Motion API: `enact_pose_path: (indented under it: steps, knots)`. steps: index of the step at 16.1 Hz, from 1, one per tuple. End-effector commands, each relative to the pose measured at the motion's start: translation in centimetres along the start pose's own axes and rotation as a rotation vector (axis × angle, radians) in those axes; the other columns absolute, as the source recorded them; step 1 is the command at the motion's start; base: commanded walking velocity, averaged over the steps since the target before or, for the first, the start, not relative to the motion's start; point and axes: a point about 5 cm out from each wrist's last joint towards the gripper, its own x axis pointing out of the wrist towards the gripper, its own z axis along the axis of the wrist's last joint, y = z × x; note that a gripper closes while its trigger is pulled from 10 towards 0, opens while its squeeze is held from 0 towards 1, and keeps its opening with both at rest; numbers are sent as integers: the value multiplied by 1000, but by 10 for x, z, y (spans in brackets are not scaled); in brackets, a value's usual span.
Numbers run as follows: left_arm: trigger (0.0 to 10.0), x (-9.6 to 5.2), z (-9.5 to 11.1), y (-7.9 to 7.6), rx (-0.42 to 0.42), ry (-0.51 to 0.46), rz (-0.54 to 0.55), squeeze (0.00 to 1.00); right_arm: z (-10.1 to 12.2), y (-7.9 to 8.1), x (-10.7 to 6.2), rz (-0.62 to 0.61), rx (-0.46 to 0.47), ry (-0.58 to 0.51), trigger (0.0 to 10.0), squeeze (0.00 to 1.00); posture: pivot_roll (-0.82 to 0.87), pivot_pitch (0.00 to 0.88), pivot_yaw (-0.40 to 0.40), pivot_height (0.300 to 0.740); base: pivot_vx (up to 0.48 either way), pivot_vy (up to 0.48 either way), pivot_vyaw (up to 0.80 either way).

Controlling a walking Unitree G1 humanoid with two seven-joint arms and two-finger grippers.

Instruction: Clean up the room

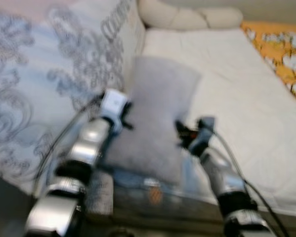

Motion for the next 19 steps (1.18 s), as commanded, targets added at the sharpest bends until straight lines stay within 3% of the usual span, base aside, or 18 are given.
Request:
enact_pose_path:
  steps: [1,5,6,10,11,12,15,19]
  knots:
    - [10000,5,11,-5,13,-38,-10,0,12,-7,-2,-14,-9,-40,10000,0,26,0,48,740,315,0,0]
    - [10000,6,13,-2,29,-41,18,0,12,-12,-2,-52,11,-46,10000,0,26,0,49,740,292,0,0]
    - [10000,7,15,-1,42,-44,27,0,13,-15,-3,-67,30,-55,10000,1000,26,0,49,740,0,0,0]
    - [10000,13,28,-3,103,-71,14,0,14,-28,-7,-162,-8,-53,10000,1000,28,0,47,740,0,0,0]
    - [10000,17,35,-7,170,-88,-6,0,13,-33,-9,-198,-40,-41,10000,1000,27,0,49,740,0,0,0]
    - [10000,17,37,-8,175,-92,-9,0,13,-34,-9,-201,-45,-38,10000,1000,27,0,49,740,0,0,0]
    - [10000,24,47,-5,362,-65,-27,0,16,-32,-16,-48,-176,-10,10000,1000,24,0,56,740,0,0,0]
    - [10000,28,61,8,567,-7,-69,0,27,-32,-29,128,-204,-25,10000,1000,25,0,55,740,0,0,0]
